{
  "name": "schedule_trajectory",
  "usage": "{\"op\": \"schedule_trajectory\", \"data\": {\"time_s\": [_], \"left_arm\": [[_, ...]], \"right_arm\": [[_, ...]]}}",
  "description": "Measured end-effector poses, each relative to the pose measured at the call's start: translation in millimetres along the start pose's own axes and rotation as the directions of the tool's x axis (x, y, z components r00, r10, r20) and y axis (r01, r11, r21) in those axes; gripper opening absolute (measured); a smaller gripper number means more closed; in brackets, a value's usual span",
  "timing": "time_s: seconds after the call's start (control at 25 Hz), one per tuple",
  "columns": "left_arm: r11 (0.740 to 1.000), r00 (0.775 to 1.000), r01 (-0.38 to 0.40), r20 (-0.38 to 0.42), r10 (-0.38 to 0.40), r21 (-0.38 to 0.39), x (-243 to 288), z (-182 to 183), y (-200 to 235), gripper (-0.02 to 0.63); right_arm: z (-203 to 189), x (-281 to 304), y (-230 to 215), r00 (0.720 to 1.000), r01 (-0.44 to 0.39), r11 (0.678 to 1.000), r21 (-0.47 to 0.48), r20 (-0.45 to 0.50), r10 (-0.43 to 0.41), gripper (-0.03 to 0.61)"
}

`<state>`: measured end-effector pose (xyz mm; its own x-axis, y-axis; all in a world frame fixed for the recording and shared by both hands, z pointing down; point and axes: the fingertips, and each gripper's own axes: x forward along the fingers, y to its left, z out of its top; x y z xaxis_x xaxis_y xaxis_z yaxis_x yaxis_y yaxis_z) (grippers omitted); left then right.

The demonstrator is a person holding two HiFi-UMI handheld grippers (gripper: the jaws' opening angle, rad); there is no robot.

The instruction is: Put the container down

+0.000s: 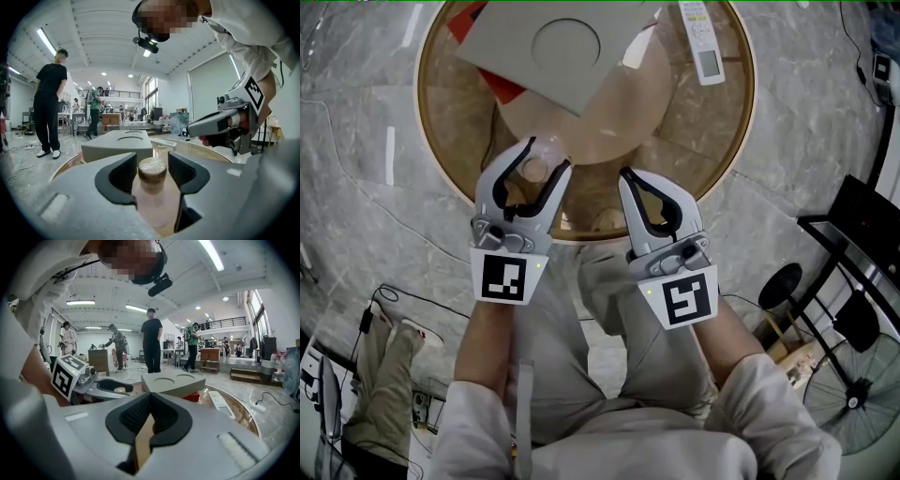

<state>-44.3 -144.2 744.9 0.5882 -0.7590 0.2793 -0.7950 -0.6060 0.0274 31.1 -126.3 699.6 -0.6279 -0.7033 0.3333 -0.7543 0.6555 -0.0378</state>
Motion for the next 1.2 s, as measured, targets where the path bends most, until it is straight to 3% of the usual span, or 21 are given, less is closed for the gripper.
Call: {"op": "schedule_trajectory", "data": {"time_s": [0.08,0.64,0.84,1.08,1.2], "left_arm": [[1.000,1.000,-0.009,0.006,0.009,0.003,-3.7,7.7,0.6,0.230],[0.998,0.999,-0.043,-0.006,0.043,0.036,-58.0,88.2,7.7,0.204],[0.996,0.996,-0.083,-0.017,0.084,0.034,-89.4,122.1,15.2,0.138],[0.992,0.992,-0.113,-0.043,0.116,0.061,-124.7,157.7,21.0,0.006],[0.991,0.990,-0.120,-0.066,0.125,0.063,-139.5,170.3,22.4,0.005]], "right_arm": [[4.8,-1.2,-0.6,1.000,0.003,1.000,0.000,-0.001,-0.003,0.002],[78.5,-22.7,15.7,1.000,0.007,1.000,-0.001,0.028,-0.007,0.002],[112.0,-35.9,28.4,0.999,-0.001,1.000,0.005,0.033,0.001,0.002],[149.4,-54.1,39.2,0.999,-0.011,1.000,-0.008,0.035,0.011,0.002],[167.0,-62.6,43.2,0.999,-0.007,1.000,-0.006,0.042,0.007,0.002]]}}
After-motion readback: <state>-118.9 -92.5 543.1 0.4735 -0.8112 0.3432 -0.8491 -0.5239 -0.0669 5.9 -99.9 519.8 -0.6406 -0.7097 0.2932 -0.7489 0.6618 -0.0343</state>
